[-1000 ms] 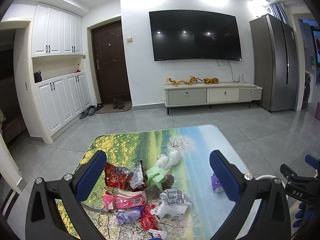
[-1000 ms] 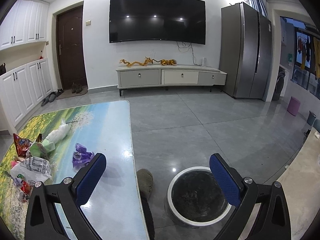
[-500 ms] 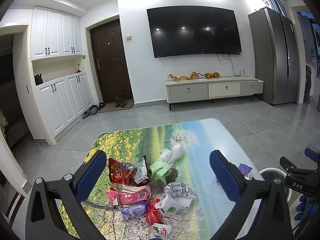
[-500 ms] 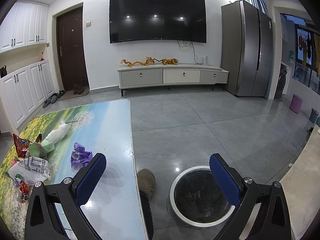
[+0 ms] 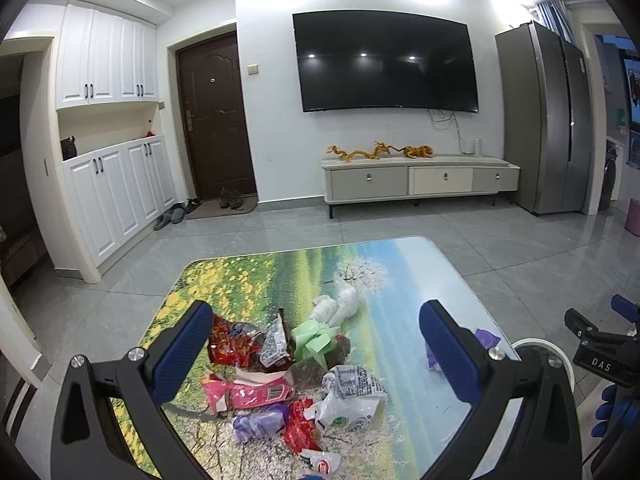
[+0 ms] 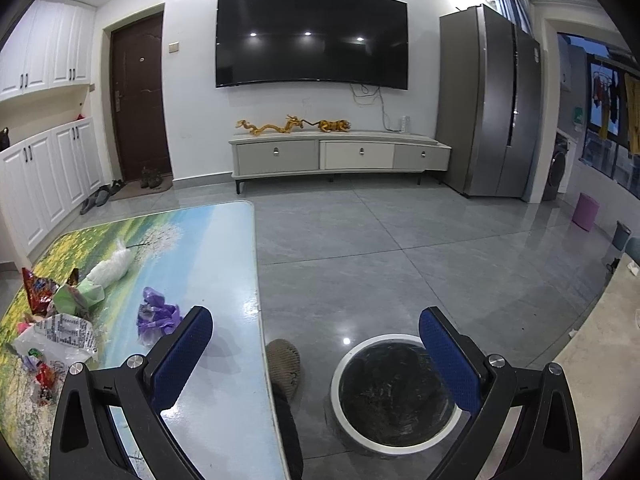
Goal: Collect trash
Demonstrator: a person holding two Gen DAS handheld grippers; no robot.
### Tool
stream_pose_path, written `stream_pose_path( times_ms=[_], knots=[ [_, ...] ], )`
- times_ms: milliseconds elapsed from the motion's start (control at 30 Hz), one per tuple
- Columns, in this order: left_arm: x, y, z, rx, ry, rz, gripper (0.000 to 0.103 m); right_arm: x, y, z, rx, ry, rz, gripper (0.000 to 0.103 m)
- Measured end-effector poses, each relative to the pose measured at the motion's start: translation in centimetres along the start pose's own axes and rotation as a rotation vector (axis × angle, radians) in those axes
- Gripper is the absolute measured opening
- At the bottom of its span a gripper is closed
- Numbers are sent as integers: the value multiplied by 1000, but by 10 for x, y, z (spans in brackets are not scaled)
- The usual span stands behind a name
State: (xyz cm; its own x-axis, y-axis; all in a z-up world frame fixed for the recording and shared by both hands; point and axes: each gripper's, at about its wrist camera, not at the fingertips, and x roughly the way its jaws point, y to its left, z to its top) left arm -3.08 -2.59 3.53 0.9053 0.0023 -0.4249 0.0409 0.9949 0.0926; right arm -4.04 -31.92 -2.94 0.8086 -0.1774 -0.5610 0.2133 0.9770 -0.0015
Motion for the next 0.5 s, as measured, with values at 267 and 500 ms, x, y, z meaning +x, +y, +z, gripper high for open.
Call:
stream_pose_path(
  times_ms=[267, 500],
  knots=[
    [22, 17, 0, -18, -1, -91, 103, 6, 9, 12, -5, 18, -75, 103],
    [28, 38, 0, -16, 18, -114, 103, 8, 19, 24, 22, 1, -95, 103]
  ],
)
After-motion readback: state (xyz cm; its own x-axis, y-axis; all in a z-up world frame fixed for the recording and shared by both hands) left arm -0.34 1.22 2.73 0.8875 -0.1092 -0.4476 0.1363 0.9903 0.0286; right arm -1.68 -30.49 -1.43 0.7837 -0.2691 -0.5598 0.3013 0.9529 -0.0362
